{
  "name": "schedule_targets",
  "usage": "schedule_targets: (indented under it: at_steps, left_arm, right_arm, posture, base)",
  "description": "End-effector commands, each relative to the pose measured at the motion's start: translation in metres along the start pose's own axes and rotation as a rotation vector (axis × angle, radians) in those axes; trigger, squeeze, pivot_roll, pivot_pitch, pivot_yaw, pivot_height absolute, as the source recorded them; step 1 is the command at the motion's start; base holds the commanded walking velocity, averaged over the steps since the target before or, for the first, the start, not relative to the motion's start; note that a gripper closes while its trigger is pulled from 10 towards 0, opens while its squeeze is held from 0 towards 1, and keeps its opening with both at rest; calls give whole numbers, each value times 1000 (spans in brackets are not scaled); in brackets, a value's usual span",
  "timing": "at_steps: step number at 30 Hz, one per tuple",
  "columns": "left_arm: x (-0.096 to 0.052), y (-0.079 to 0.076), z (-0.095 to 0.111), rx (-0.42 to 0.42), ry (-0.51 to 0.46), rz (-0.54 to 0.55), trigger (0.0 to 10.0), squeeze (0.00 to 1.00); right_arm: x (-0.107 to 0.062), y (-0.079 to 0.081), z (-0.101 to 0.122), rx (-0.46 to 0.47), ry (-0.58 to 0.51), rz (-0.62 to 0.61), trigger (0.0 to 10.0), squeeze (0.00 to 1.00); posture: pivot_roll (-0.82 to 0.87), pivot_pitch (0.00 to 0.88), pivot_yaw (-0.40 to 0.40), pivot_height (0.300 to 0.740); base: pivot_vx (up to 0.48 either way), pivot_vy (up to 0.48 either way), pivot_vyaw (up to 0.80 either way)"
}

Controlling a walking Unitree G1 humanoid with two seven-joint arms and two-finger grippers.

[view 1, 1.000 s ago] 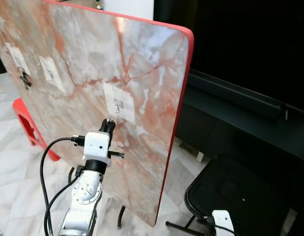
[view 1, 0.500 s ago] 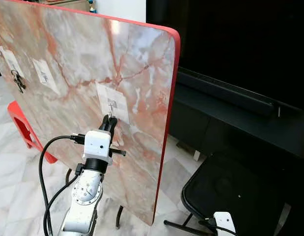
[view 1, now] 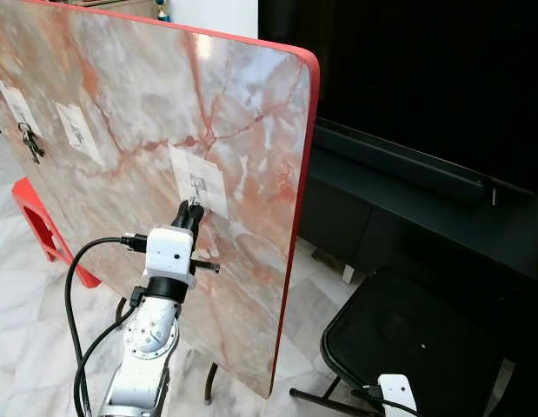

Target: Hang keys on a hook

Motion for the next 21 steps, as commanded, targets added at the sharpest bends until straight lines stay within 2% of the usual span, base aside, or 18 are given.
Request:
schedule_targets:
  at_steps: [1,21]
  left_arm:
    - [3,2,3,19,-9,6,10000,0]
    - [8,11,-8,28,36,27,10000,0]
  right_arm:
    - [0,-1,0,-1,5,-2,10000,0]
    - [0,-1,0,-6,8,3,10000,0]
  posture:
    - [-20,0,-45,740]
    - [-22,0,-48,740]
  base:
    - [0,0,0]
    - [0,0,0]
Point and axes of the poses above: a point about 5 cm out from each wrist's last joint towards the gripper, its own x axis pointing out of the wrist towards the gripper, its own z axis along the axis of the wrist's last joint, y = z × x, the point moved 3 cm from there along x, pointing out of the wrist towards the gripper, and after that the axes turned 13 degrees about -x, right-handed, at the moved point
